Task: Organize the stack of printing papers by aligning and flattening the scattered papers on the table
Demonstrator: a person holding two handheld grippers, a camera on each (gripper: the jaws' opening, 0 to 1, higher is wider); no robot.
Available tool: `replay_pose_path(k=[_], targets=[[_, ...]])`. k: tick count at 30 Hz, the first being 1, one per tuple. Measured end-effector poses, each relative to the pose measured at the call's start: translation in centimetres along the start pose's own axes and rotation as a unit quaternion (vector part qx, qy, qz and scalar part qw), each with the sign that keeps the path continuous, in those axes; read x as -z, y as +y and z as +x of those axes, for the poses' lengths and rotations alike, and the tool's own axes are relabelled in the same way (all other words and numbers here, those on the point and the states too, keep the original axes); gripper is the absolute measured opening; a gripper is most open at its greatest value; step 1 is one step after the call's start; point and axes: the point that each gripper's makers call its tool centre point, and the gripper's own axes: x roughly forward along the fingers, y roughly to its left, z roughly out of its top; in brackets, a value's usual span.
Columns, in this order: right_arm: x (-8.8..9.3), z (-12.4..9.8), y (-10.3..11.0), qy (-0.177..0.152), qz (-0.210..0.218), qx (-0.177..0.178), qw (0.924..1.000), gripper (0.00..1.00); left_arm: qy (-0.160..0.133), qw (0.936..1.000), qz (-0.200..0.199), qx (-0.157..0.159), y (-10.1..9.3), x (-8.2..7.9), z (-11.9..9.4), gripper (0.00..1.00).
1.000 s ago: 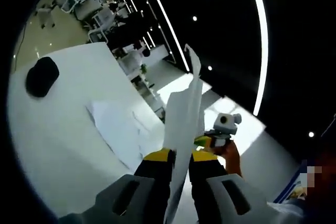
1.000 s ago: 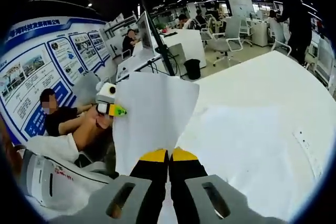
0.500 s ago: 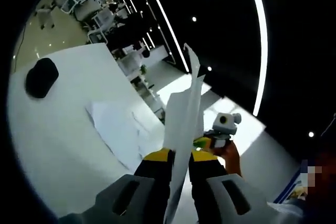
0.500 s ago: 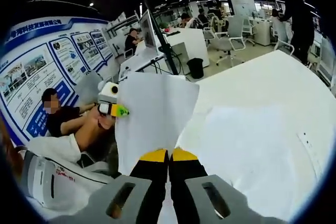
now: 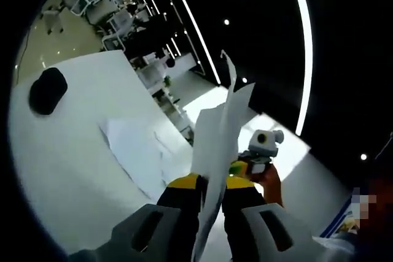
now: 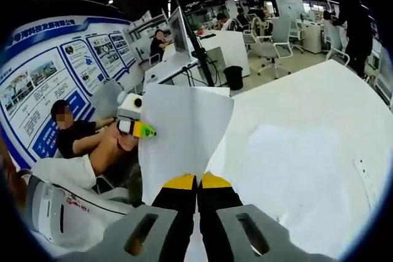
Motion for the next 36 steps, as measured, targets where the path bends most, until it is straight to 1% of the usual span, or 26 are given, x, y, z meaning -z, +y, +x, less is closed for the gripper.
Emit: replay_pose_path(k=[11,16,26,36], targets=[[-0.26,0.54,0.44,0.003,-0.004,-0.004,1.0,0.0,-0.001,1.0,0.0,-0.001,-0.08,0.02,-0.18,0.16],[-0.43,0.46,0.51,-0.001,-0.003,-0.006,1.0,0.0,-0.001,1.0,0.001,-0.001,-0.15,0.04,-0.19,0.16],[-0.2,0.44,0.53,0.001,0.0,-0.006,1.0,0.0,0.0,1.0,0.001,-0.001,0.07,-0.21,-0.02,0.16],[-0.31,0.54,0.83,0.0,-0.001,-0.008,1.0,0.0,0.001,1.0,0.002,0.001,-0.5,0.5,0.24,0.16]])
